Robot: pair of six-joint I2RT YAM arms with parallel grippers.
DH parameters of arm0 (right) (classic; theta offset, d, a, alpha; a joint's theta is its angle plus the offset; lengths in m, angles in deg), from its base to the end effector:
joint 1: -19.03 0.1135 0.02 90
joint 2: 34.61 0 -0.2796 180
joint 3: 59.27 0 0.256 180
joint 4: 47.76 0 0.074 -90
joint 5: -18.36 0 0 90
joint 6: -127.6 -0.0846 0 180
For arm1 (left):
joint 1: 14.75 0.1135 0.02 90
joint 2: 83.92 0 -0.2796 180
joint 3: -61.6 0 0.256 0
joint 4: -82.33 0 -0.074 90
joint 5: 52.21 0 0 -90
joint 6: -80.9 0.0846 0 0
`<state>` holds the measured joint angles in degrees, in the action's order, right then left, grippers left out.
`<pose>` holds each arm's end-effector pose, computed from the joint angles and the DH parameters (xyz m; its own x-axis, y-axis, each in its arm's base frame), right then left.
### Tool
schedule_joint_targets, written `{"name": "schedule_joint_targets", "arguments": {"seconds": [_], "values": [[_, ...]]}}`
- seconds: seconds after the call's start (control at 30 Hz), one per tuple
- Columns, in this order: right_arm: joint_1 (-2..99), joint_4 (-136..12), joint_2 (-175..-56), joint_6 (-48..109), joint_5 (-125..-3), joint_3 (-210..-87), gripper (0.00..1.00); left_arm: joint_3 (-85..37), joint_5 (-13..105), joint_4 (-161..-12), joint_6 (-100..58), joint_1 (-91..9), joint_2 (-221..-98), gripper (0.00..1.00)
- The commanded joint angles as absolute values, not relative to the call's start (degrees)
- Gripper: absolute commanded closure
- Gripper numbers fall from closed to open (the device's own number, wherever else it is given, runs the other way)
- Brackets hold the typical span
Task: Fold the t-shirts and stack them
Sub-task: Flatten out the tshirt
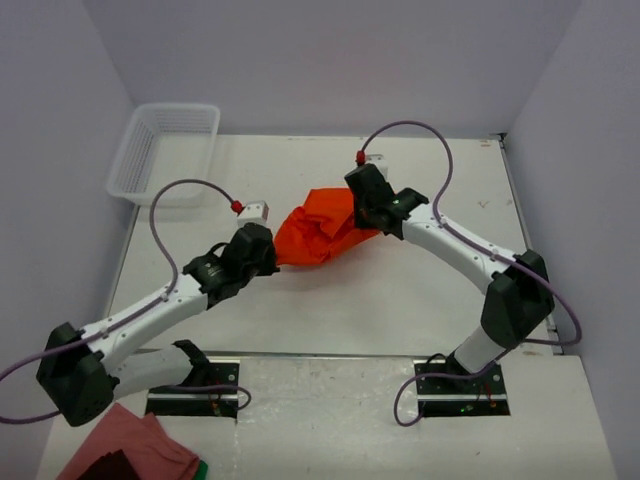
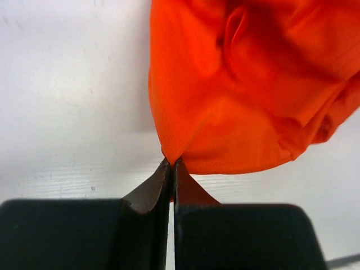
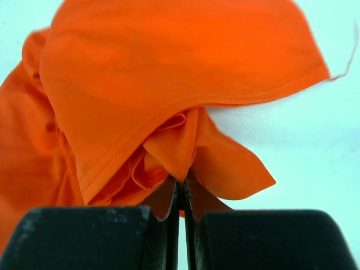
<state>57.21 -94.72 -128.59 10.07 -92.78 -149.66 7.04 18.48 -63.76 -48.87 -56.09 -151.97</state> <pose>0.3270 0.2184 0.2583 -0.7215 -0.0189 -0.6922 -0.0710 0.9964 0.0467 0.2201 -0.1564 0.1999 -0.7161 -0.1741 -0.6760 -0.0036 0.9693 -0.2459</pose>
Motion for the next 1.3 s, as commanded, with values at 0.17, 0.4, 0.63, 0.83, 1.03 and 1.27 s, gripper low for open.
{"name": "schedule_joint_targets", "arguments": {"seconds": [0.17, 0.4, 0.63, 0.83, 1.03, 1.27], "values": [[57.3, -102.6, -110.3, 15.6, -94.0, -156.8, 1.0, -7.6, 16.9, -54.4, -42.0, -56.7, -127.7, 1.0], [64.6, -113.8, -99.8, 22.0, -91.3, -172.8, 1.0, -17.8, 28.9, -60.8, -32.8, -56.8, -117.8, 1.0], [71.1, -124.8, -98.1, 25.0, -93.3, -187.4, 1.0, -25.5, 39.9, -66.9, -28.2, -56.7, -118.0, 1.0], [79.5, -129.5, -99.1, 26.5, -92.5, -195.5, 1.0, -36.5, 44.6, -66.8, -22.6, -56.5, -121.6, 1.0], [89.5, -132.9, -104.9, 28.6, -104.4, -204.1, 1.0, -49.1, 48.8, -67.6, -19.5, -55.5, -126.9, 1.0], [88.7, -127.6, -106.2, 28.5, -122.1, -201.7, 1.0, -57.7, 38.4, -57.0, -18.7, -54.8, -138.3, 1.0]]}}
